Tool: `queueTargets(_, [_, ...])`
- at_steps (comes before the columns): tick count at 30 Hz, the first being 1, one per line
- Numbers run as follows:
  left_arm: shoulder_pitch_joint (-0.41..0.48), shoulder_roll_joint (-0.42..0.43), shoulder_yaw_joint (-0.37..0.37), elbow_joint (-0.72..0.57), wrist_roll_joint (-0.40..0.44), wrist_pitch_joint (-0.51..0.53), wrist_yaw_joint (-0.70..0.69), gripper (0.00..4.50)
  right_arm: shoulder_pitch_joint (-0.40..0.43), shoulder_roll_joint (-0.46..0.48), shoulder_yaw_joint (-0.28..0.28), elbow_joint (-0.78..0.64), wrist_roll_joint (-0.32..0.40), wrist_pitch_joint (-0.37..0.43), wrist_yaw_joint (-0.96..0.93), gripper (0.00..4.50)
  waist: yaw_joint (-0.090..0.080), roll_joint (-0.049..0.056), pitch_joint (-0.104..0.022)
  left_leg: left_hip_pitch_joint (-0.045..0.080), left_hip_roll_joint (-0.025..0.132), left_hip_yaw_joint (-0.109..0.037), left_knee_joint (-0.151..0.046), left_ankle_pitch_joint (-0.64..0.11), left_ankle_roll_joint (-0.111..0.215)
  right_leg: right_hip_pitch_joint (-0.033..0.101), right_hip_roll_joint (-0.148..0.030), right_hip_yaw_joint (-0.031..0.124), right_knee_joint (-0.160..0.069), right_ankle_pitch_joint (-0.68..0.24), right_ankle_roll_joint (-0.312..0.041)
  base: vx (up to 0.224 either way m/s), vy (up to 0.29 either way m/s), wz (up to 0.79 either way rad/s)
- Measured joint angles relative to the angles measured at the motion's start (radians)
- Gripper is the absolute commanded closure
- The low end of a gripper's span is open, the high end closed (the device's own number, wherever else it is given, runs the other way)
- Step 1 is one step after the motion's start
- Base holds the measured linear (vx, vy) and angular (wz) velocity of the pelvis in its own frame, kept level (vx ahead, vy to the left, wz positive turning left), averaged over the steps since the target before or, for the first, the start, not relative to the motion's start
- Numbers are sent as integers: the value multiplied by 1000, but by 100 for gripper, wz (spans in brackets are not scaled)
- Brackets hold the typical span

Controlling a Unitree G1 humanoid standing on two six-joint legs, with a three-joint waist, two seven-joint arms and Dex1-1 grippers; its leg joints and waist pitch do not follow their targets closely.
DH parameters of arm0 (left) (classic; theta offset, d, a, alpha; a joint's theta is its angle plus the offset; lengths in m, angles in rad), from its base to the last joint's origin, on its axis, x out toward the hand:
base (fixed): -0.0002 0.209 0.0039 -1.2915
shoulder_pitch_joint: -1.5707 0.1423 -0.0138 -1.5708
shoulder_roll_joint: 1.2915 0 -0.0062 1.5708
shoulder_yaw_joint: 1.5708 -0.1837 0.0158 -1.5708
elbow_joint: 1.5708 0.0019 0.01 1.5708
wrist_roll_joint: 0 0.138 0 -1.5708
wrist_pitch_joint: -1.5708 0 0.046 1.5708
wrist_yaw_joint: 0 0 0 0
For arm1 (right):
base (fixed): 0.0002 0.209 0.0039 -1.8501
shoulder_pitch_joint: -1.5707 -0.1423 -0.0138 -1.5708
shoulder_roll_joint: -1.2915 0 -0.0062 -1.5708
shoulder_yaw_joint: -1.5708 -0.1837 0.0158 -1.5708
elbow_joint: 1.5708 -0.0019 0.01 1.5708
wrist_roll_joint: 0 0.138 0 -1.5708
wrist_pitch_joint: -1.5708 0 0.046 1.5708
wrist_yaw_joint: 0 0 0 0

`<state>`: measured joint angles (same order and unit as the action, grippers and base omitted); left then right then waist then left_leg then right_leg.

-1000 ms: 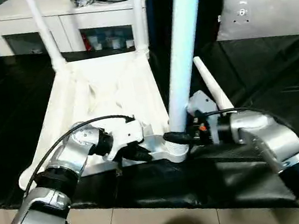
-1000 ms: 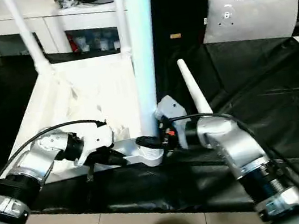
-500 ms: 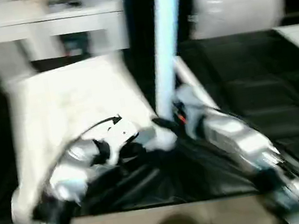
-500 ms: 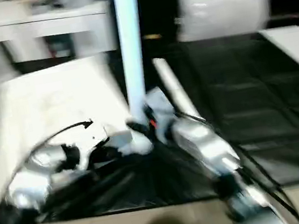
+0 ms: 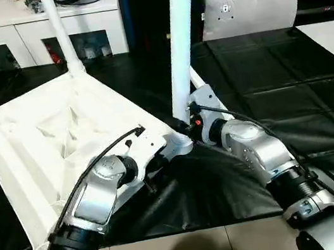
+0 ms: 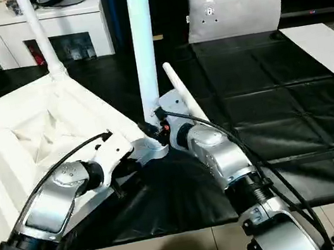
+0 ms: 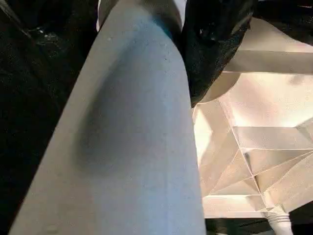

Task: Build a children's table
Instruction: Rotate leg to tighten

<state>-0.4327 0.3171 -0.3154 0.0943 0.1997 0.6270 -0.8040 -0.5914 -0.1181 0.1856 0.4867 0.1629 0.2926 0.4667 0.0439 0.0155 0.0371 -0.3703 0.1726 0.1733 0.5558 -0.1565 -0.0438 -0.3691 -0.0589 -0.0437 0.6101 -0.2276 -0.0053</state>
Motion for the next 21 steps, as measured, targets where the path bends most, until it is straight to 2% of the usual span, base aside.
queueTargets(1, [-1, 6, -5, 3, 0, -9, 1, 450, -2, 3, -1, 5, 0, -2, 0, 228, 0, 0, 0, 0, 0, 0, 0, 0, 0, 0, 0, 0, 0, 0, 0, 0, 0, 0])
queueTargets(3, [-4, 11, -5, 13, -7, -19, 1, 450, -8, 6, -4, 19, 0, -9, 2, 193, 0, 0, 0, 1, 0, 0, 0, 0, 0, 0, 0, 0, 0, 0, 0, 0, 0, 0])
queueTargets(6, [-7, 11, -4, 21, -28, -27, 0, 450, -1, 9, -4, 71, -4, -20, 4, 183, 5, 1, 1, 0, 0, 0, 0, 0, -1, -1, 0, 0, 0, 0, 0, 0, 0, 0])
queueTargets(8, [-10, 17, 5, 33, -48, -39, -10, 450, -1, 10, -4, 78, -4, -34, 9, 150, 9, 2, 2, -1, 0, 0, 0, 0, -1, -2, 0, 1, 0, 0, 0, 0, 0, 0])
queueTargets(11, [-18, 17, 21, 65, -78, -67, -22, 450, 11, -3, -4, 78, -5, -62, 27, 144, 16, 2, 2, -3, 0, 0, 0, 0, -1, -4, 0, 0, 0, 2, -4, 0, 0, 0])
queueTargets(16, [-32, 24, 24, 110, -92, -145, -45, 450, 43, -20, 1, 59, -14, -101, 34, 100, 23, 6, 4, -11, 0, 1, 0, 0, -1, -9, 0, 0, 0, 3, -6, 0, 0, 0])
queueTargets(18, [-45, 36, 23, 141, -98, -190, -51, 450, 93, -47, 2, 28, -17, -94, 59, 83, 31, 6, 4, -16, 0, 1, 1, 1, -2, -13, 0, -1, 0, 4, -6, 0, 0, 0])
queueTargets(21, [-67, 73, 23, 194, -106, -254, -80, 450, 165, -97, -1, -43, -2, -75, 122, 59, 38, 8, 6, -17, 0, 1, 1, 1, -2, -14, 0, 0, 0, 4, -5, 0, 0, 0])
